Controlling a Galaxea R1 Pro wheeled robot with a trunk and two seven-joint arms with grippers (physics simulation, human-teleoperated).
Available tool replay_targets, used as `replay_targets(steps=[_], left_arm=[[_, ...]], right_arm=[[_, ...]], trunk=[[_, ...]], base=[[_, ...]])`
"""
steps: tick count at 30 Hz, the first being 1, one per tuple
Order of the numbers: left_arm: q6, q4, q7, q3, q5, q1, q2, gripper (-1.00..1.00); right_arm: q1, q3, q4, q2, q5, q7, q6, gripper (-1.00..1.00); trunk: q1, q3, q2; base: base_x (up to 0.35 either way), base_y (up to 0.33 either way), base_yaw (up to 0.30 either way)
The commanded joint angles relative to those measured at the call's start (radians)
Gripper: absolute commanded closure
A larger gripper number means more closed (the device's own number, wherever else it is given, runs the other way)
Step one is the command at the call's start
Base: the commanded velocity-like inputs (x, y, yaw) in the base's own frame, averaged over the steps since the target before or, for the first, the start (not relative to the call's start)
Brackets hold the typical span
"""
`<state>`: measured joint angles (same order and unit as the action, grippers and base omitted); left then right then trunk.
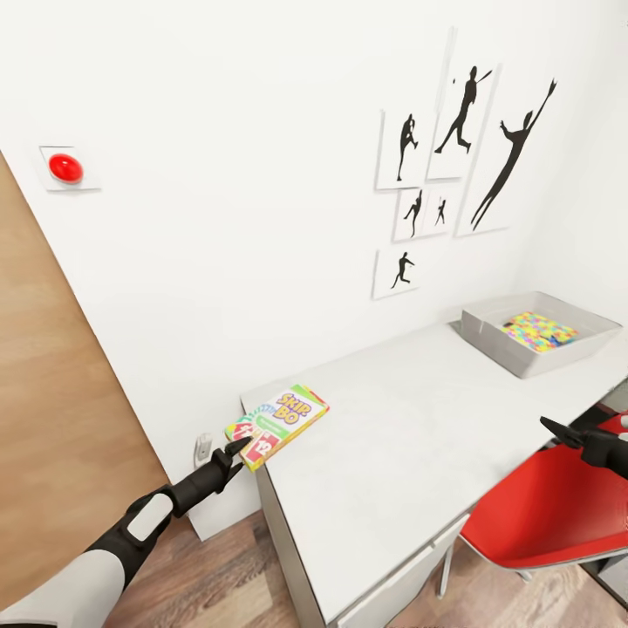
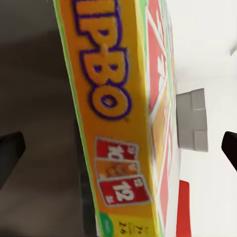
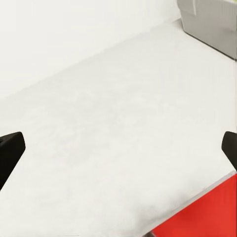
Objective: Put all the toys in the child's room - the three board games (two on the bed and one on the table), the two jigsaw puzzles on the table, and the tennis ball on the table - inside the toy box on the table in the child's room.
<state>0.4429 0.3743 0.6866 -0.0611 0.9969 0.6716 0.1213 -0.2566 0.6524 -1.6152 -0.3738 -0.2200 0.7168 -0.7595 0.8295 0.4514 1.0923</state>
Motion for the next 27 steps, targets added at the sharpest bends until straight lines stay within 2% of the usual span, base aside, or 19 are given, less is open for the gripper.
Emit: replay_targets(steps=[1,5,12,13,18,22,27], left_arm=[[0.005,0.000,0.001,-0.006,0.010,0.000,0.001,-1.00],[0.006,0.000,0.001,-0.006,0.011,0.000,0.001,-1.00],[0.005,0.000,0.001,-0.006,0.011,0.000,0.001,-1.00],[0.004,0.000,0.002,-0.006,0.011,0.000,0.001,1.00],[-0.002,0.006,0.012,-0.006,0.012,-0.002,0.002,1.00],[-0.003,0.031,0.093,-0.011,0.010,-0.009,0.005,1.00],[0.002,0.067,0.123,-0.020,0.004,-0.011,-0.003,1.00]], right_arm=[[-0.001,0.001,0.000,0.000,-0.002,0.003,-0.006,-1.00],[-0.001,0.001,0.000,0.001,-0.002,0.003,-0.006,-1.00],[-0.001,0.001,0.000,0.001,-0.002,0.003,-0.006,-1.00],[-0.001,0.001,0.000,0.001,-0.002,0.003,-0.006,-1.00],[-0.001,0.001,0.000,0.001,-0.002,0.003,-0.006,-1.00],[-0.001,0.000,0.000,0.002,-0.002,0.002,0.001,-1.00],[-0.001,0.000,0.000,0.003,-0.002,0.002,0.003,-1.00]], trunk=[[0.000,0.001,0.001],[0.000,0.001,0.001],[0.000,0.001,0.001],[0.000,0.001,0.001],[0.000,0.001,0.001],[0.000,0.001,0.001],[0.000,0.001,0.001]], base=[[0.000,0.000,-0.182],[0.000,0.000,-0.184],[0.000,0.000,-0.039],[0.000,0.000,-0.008],[0.000,0.000,-0.002],[0.000,0.000,0.000],[0.000,0.000,0.000]])
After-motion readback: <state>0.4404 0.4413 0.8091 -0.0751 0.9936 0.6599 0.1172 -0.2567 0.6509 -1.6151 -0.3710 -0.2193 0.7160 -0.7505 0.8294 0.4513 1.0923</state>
